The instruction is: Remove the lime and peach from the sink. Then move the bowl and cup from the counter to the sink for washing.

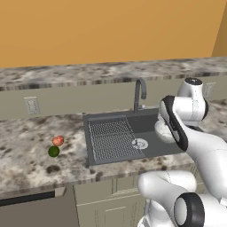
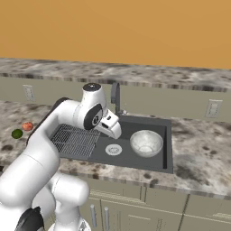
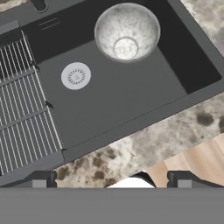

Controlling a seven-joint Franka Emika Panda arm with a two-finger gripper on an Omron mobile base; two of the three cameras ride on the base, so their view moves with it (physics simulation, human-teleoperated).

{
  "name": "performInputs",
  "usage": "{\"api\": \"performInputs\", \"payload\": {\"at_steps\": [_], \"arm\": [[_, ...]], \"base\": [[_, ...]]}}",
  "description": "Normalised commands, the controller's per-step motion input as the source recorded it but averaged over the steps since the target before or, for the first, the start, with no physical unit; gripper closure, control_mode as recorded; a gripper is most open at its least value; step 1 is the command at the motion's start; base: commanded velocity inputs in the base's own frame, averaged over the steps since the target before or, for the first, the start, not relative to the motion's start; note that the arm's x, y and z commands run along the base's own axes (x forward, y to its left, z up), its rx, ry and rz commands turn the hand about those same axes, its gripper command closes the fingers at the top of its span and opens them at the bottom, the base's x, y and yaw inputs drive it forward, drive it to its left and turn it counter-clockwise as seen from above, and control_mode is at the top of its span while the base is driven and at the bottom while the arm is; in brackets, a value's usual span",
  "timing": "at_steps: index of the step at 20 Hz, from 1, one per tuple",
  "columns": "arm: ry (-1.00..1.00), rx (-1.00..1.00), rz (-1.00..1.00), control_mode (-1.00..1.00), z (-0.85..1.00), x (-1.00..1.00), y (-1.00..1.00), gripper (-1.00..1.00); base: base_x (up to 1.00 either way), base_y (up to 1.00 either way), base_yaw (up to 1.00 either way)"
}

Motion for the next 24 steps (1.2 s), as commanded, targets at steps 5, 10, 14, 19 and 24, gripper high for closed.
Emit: {"api": "performInputs", "payload": {"at_steps": [5, 10, 14, 19, 24], "arm": [[0.03, 0.00, 0.01, -1.00, 0.00, 0.00, 0.07, -1.00], [0.00, 0.00, 0.00, -1.00, 0.00, 0.01, 0.00, -1.00], [0.00, 0.00, 0.00, -1.00, 0.00, 0.00, 0.00, -1.00], [0.00, 0.00, 0.00, -1.00, 0.00, 0.00, 0.00, -1.00], [0.00, 0.00, 0.00, -1.00, 0.00, 0.00, 0.00, -1.00]], "base": [[0.00, 0.00, 0.00], [0.00, 0.00, 0.00], [0.00, 0.00, 0.00], [0.00, 0.00, 0.00], [0.00, 0.00, 0.00]]}}
